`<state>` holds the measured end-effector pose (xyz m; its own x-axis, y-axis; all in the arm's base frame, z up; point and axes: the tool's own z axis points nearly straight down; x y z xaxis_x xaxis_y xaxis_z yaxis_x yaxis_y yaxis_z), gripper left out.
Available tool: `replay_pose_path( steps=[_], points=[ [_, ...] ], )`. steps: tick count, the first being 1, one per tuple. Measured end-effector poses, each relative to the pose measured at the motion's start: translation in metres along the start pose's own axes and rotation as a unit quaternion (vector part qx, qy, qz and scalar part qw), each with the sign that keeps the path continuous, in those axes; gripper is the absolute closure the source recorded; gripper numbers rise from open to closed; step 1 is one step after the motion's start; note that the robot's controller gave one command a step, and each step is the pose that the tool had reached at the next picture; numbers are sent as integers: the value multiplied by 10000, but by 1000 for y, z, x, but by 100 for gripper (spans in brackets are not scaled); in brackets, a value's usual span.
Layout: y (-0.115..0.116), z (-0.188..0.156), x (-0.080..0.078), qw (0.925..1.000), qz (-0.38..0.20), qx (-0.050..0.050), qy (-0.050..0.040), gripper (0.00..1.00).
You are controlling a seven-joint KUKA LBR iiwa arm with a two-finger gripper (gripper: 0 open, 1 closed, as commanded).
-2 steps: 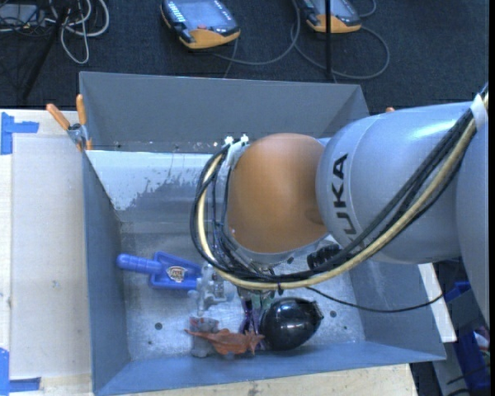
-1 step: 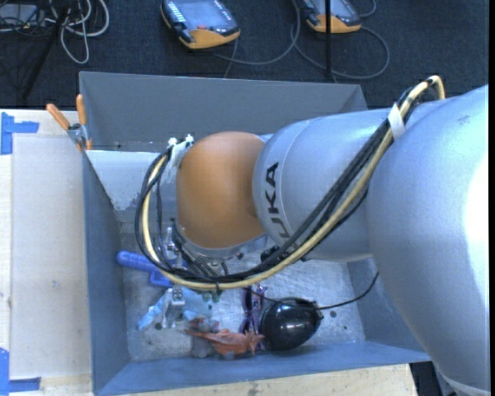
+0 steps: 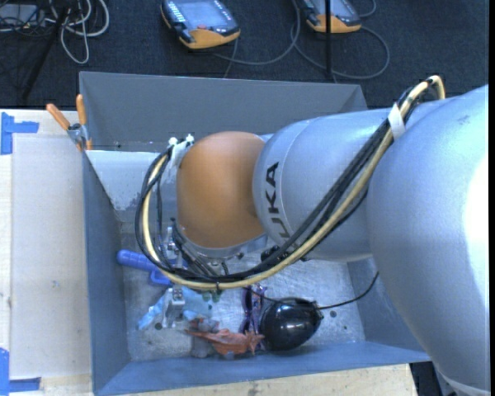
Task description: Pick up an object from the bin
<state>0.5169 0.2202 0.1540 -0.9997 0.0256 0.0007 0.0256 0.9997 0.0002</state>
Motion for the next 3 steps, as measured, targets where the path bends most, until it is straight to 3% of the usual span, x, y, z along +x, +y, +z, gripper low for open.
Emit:
replay_pose_path(
  steps=[1, 2, 3],
  points=[
    [2, 65, -15, 9986, 444, -79, -291, 100],
    [2, 65, -15, 9985, 448, -81, -289, 100],
    [2, 63, -8, 9989, 433, -57, -183, 100]
  ],
)
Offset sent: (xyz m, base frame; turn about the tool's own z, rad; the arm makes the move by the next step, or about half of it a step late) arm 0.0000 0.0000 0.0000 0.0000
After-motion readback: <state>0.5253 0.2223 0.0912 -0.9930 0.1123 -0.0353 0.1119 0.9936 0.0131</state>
